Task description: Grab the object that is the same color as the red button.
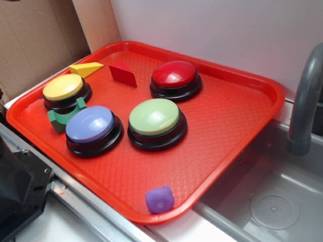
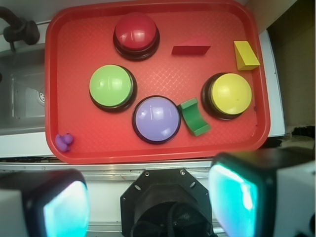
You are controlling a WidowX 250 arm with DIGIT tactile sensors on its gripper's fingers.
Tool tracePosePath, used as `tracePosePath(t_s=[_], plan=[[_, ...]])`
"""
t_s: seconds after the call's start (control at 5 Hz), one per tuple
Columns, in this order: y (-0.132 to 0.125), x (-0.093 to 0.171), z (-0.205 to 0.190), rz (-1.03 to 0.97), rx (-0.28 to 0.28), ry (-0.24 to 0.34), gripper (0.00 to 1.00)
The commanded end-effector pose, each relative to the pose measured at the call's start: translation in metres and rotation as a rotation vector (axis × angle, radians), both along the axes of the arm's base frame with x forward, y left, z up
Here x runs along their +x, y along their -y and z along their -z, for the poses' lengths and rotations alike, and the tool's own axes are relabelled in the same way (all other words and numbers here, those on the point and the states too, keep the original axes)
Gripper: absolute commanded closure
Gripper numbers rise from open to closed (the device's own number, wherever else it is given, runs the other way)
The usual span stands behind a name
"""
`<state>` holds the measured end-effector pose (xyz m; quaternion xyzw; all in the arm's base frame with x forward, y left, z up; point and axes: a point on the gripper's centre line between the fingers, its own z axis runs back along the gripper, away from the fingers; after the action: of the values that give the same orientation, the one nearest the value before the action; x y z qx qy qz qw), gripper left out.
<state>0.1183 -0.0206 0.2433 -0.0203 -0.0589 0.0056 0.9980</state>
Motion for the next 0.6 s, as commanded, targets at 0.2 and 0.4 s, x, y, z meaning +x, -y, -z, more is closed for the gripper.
tracePosePath(t_s=[0.2, 0.4], plan=[[-0.019, 0.023, 0.013, -0.124, 0.019, 0.032, 0.00], [-0.034, 0.041, 0.026, -0.233, 0.046, 0.060, 0.00]])
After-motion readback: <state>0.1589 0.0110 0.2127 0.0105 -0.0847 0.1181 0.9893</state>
